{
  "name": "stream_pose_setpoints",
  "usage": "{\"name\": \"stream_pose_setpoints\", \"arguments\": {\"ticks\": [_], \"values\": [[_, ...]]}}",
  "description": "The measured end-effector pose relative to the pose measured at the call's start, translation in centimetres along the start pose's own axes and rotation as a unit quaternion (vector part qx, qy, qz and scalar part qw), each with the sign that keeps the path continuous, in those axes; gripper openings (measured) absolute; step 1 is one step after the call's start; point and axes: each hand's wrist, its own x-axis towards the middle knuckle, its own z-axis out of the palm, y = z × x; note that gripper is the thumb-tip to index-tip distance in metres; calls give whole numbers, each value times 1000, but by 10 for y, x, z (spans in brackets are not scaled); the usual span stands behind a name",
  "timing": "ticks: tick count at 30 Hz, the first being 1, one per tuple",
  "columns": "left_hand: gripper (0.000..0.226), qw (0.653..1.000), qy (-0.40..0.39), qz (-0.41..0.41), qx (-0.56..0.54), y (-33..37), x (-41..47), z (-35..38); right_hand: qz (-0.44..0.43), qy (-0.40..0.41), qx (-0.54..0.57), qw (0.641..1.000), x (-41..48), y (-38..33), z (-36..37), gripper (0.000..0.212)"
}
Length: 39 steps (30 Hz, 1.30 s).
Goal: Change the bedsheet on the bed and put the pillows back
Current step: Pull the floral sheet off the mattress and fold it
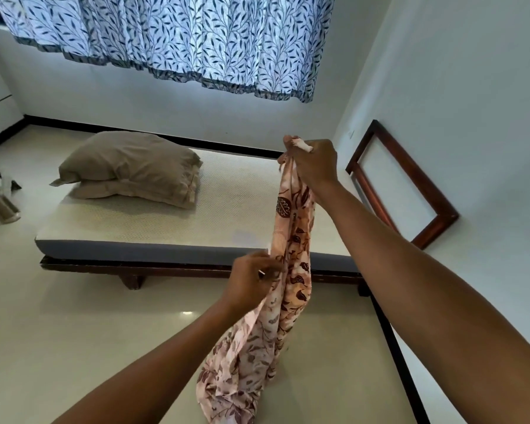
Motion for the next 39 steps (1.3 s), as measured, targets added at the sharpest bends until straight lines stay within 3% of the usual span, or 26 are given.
{"name": "stream_pose_setpoints", "arguments": {"ticks": [3, 6, 8, 13, 18, 24, 28, 33, 36, 39], "values": [[21, 999, 40, -5, 26, 1, 2, 26, -8, 1, -13, 1000, -1, -3, 4, 39], [24, 989, 127, -73, 32, -1, 10, 33, -3, 17, -21, 1000, -2, -1, 6, 45], [23, 986, 137, -98, 18, 0, 15, 34, 0, 20, -19, 1000, -2, -1, 6, 44], [23, 980, 172, -89, -43, 2, 20, 43, -12, 23, -2, 1000, -5, -8, 3, 48], [17, 969, 230, -83, -36, 13, 26, 51, -32, 22, -14, 999, -6, -12, -2, 46], [14, 976, 210, -57, 15, 2, 15, 41, -38, 26, -59, 997, 3, 0, -11, 54], [13, 983, 143, 40, 109, -17, -5, 16, -41, 19, -83, 996, 6, 21, -17, 53], [17, 943, 25, 194, 268, -38, -31, -43, -36, -88, -135, 986, -1, 55, -26, 60], [27, 940, 30, 179, 288, -50, -34, -78, -23, -178, -118, 977, -6, 69, -26, 63], [34, 967, 103, 99, 212, -53, -34, -103, -10, -261, -97, 960, -12, 70, -23, 56]]}}
